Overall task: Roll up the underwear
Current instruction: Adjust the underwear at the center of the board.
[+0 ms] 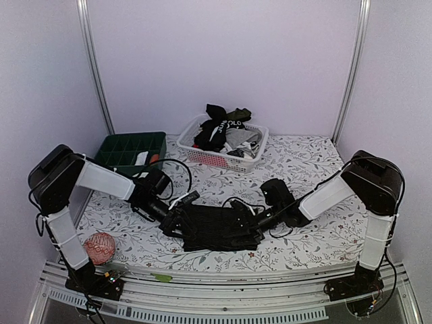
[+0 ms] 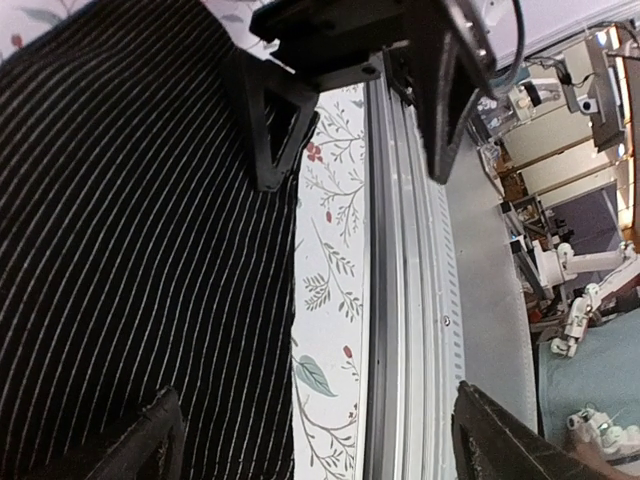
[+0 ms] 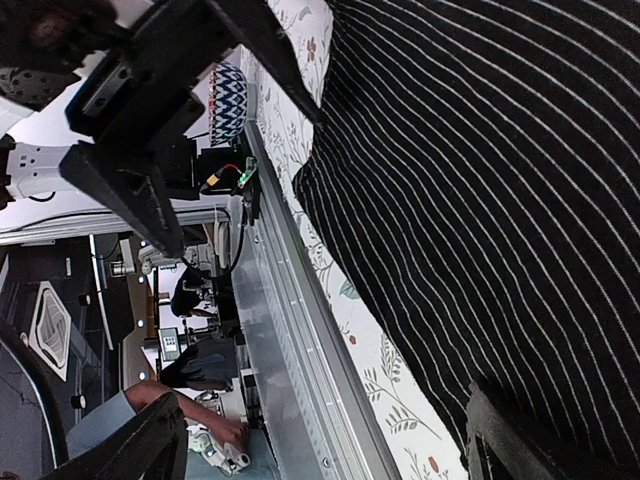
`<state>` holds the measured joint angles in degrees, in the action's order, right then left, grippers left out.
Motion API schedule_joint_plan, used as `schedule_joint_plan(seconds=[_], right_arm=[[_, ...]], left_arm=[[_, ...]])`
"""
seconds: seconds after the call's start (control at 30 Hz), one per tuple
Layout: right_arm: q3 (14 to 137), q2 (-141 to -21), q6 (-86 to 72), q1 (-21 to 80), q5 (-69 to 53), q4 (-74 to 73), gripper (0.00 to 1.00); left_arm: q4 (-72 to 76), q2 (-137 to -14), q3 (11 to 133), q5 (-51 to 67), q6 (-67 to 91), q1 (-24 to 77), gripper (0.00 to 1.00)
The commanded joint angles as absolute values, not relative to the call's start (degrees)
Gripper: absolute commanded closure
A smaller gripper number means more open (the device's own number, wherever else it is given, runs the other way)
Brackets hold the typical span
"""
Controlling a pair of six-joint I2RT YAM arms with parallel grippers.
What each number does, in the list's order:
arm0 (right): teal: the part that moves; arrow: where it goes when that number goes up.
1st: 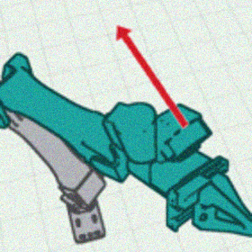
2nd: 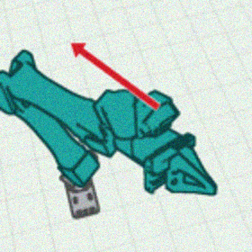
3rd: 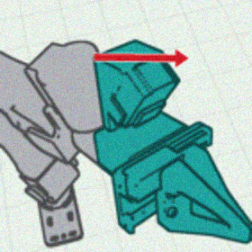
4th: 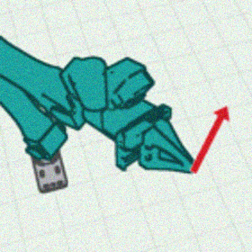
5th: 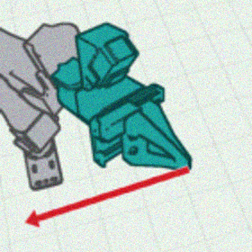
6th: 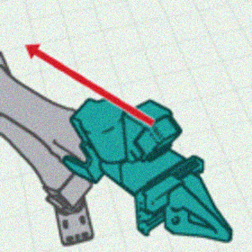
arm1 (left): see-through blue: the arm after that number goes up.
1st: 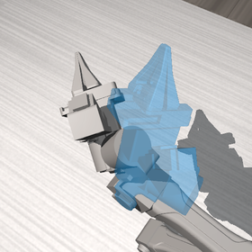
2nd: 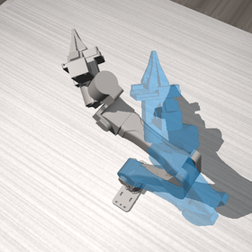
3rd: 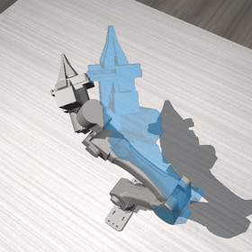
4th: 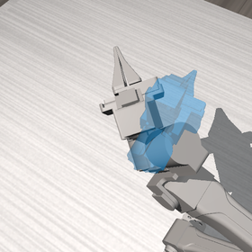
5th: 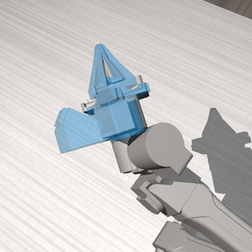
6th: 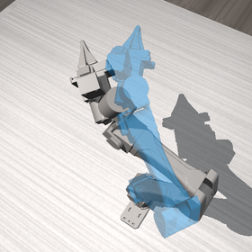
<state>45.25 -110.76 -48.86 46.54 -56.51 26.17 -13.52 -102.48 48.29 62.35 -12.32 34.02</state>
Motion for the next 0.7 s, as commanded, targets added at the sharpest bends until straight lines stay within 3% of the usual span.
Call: schedule_joint_plan(seconds=[0.0,0.13,0.33,0.47,0.67], right_arm=[[42.4,-113.6,-50.0,46.7,-56.4,29.1,0.03],[42.1,-111.3,-50.6,46.7,-56.4,28.8,0.03],[45.2,-101.9,-49.3,46.6,-54.6,20.9,0.03],[47.6,-98.4,-47.1,44.9,-52.3,17.7,0.03],[51.2,-104.0,-45.1,38.7,-50.9,17.9,0.03]], left_arm=[[-11.0,-106.1,49.3,63.7,-9.1,33.8,0.07],[-11.7,-108.2,49.1,63.6,-6.0,31.1,0.10],[-23.1,-101.1,48.6,66.2,-17.5,29.5,0.15],[-17.1,-92.8,47.9,63.5,-15.2,29.5,0.13],[-7.3,-103.4,57.0,61.7,-5.9,28.2,0.16]])
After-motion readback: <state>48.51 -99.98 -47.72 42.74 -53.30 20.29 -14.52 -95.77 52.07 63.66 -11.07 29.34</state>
